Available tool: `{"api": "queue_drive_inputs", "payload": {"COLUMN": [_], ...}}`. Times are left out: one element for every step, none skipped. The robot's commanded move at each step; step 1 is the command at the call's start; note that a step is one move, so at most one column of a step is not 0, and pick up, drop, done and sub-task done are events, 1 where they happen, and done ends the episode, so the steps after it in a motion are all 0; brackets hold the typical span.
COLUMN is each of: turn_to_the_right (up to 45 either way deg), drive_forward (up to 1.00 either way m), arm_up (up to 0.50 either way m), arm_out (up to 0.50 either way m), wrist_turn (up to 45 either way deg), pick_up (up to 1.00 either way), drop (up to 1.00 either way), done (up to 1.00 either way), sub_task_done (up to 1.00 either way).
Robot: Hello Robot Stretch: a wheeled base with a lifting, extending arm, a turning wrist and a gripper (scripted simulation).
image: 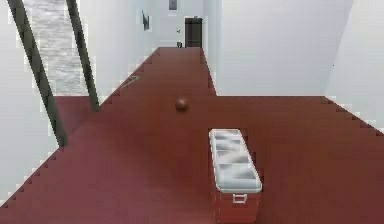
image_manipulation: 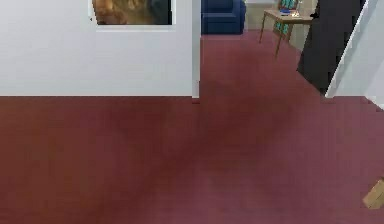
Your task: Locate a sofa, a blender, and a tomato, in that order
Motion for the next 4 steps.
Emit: {"api": "queue_drive_inputs", "payload": {"turn_to_the_right": [45.0,45.0,15.0,0.0], "drive_forward": [0.00,0.00,0.00,1.00], "arm_up": [0.00,0.00,0.00,0.00], "arm_out": [0.00,0.00,0.00,0.00], "wrist_turn": [0.0,0.0,0.0,0.0], "pick_up": [0.00,0.00,0.00,0.00], "drop": [0.00,0.00,0.00,0.00], "done": [0.00,0.00,0.00,0.00], "sub_task_done": [0.00,0.00,0.00,0.00]}}
